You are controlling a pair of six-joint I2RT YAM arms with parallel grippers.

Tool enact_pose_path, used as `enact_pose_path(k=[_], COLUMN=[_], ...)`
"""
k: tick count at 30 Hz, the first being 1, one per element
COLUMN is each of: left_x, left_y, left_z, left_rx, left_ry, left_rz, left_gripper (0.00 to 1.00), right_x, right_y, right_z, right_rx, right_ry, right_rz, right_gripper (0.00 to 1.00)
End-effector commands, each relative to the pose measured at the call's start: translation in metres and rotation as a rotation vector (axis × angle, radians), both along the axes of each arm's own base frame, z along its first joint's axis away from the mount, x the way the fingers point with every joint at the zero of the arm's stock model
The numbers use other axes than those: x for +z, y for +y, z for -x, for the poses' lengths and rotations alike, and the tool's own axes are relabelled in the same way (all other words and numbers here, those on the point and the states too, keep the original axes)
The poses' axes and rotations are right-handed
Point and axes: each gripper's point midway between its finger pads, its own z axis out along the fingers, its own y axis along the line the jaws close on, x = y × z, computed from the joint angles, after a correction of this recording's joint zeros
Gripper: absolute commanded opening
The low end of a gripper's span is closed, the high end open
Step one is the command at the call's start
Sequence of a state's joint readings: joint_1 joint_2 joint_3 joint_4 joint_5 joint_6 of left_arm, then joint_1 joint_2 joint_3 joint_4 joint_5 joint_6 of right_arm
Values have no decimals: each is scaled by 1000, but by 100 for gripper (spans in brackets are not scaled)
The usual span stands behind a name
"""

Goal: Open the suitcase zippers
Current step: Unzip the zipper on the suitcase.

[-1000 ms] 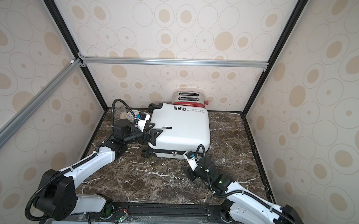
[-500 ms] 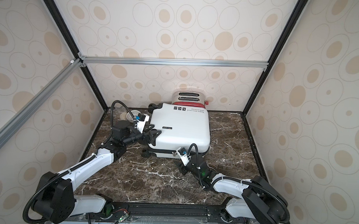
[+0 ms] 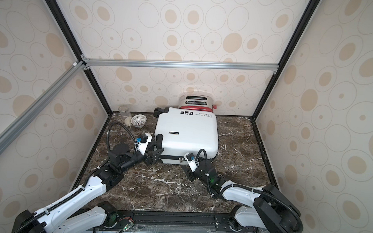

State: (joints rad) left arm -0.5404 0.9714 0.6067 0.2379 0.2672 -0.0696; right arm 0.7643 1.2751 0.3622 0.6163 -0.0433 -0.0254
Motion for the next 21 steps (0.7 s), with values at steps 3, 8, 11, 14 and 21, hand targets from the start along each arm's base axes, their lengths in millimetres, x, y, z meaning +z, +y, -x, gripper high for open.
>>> enact_pose_path(k=[3, 8, 11, 14, 21], left_x=[5, 13, 17, 18, 18], left_y=[2, -8, -9, -9, -11], left_z=[-25, -28, -27, -27, -26], left_rx=[83, 43, 37, 36, 20], left_ry=[-22, -41, -58, -61, -65], left_rz=[-25, 3, 12, 9, 9], left_gripper=[69, 69, 70, 70, 71], right_x=[-2, 0, 1, 3, 6], right_y=[1, 4, 9, 10, 26], right_z=[-9, -24, -33, -35, -34], right_rx=[-14, -42, -46, -54, 12], right_ry=[-61, -164, -214, -250, -250], right_rz=[12, 17, 13, -13, -65], right_gripper=[40, 40, 41, 41, 41])
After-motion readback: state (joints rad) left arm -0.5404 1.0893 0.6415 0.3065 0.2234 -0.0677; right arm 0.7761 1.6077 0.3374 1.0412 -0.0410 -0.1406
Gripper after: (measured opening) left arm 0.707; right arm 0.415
